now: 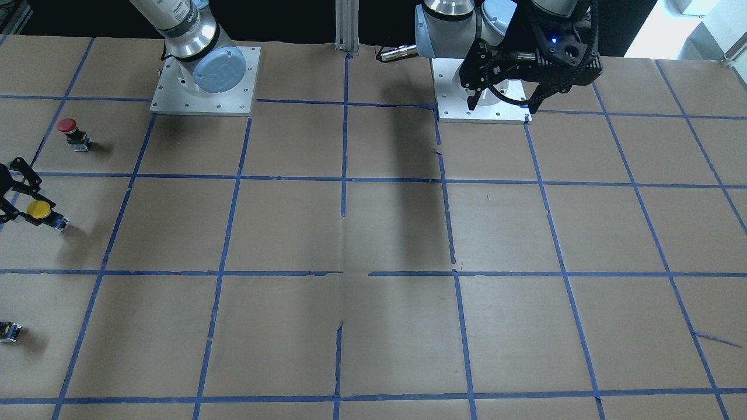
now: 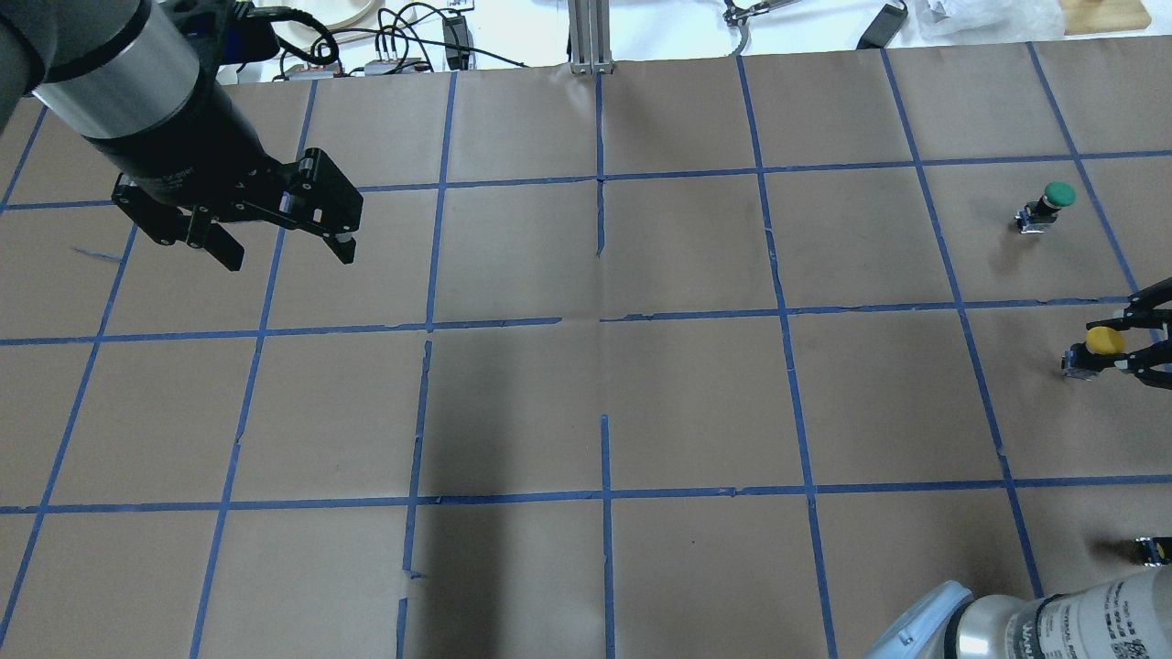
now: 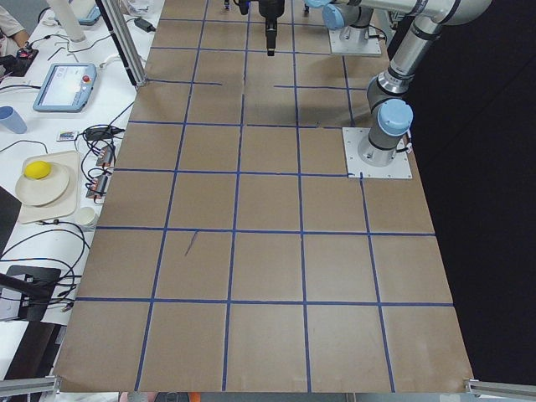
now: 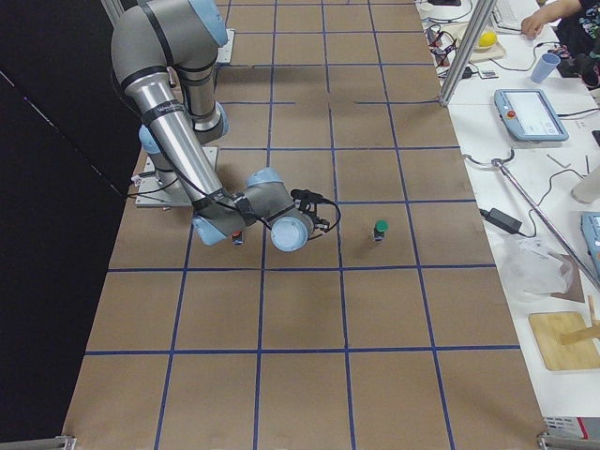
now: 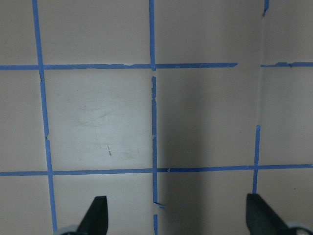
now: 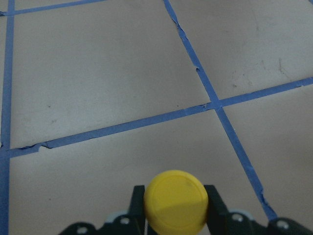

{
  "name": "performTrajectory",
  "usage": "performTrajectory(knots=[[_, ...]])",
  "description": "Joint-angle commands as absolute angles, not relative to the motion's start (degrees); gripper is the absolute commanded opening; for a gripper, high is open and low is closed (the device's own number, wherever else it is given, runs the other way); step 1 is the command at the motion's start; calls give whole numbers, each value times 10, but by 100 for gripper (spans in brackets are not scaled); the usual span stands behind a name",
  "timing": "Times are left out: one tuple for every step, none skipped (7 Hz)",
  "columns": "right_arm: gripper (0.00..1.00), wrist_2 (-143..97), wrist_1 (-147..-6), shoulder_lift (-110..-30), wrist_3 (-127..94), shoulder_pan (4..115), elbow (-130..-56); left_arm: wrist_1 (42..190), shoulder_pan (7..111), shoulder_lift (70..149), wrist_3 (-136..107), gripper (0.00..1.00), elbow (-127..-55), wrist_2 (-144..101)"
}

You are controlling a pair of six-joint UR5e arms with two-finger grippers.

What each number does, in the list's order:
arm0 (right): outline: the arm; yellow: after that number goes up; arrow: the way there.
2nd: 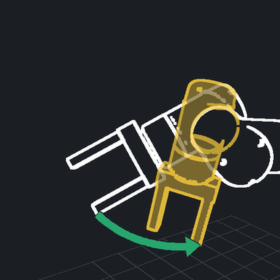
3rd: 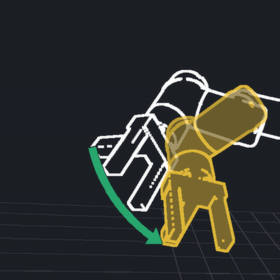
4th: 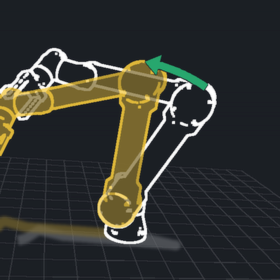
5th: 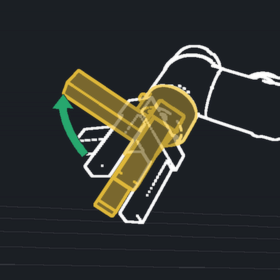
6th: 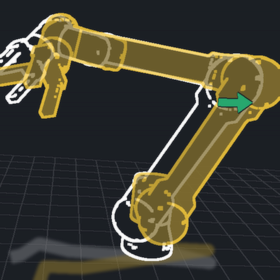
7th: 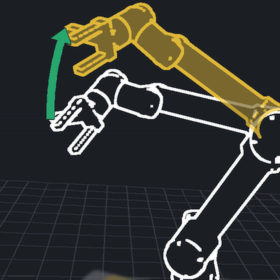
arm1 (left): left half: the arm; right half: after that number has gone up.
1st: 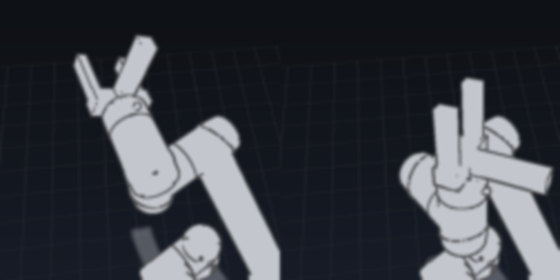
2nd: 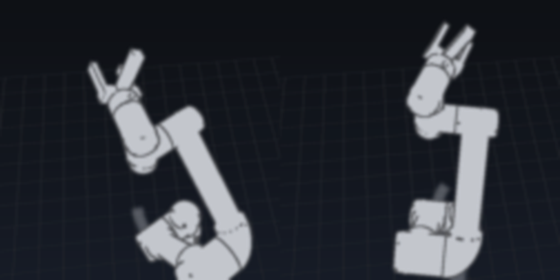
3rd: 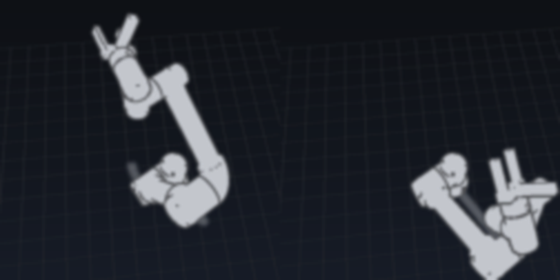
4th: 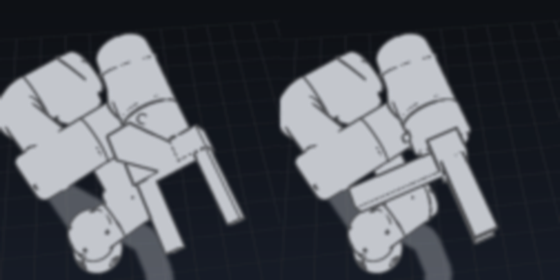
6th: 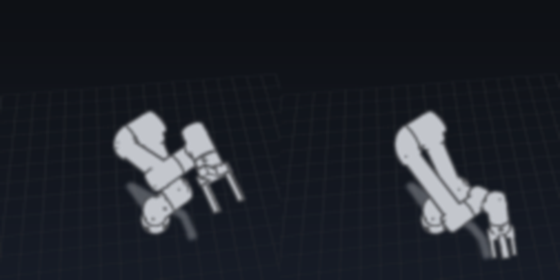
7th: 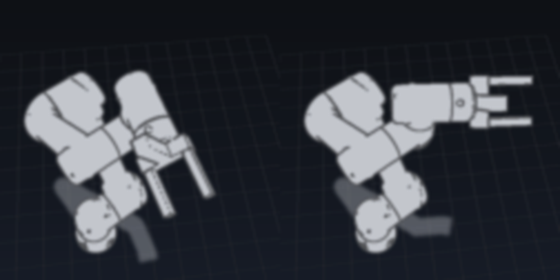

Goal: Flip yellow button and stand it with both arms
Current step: 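Lower the yellow button upright onto the table with the right gripper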

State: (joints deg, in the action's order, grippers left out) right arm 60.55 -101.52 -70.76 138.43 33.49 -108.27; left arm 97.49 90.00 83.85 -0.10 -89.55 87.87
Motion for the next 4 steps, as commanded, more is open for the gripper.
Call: performTrajectory(knots=[[84, 605, -1015, -706, 1382, 335, -1083, 973, 899, 838, -1, 100, -895, 879], [88, 605, -1015, -706, 1380, 335, -1083, 974, 899, 838, -1, 100, -896, 879], [89, 605, -1015, -707, 1377, 335, -1082, 973, 898, 838, -1, 100, -896, 879], [94, 605, -1015, -711, 1375, 335, -1079, 973, 899, 838, -1, 100, -895, 879]])
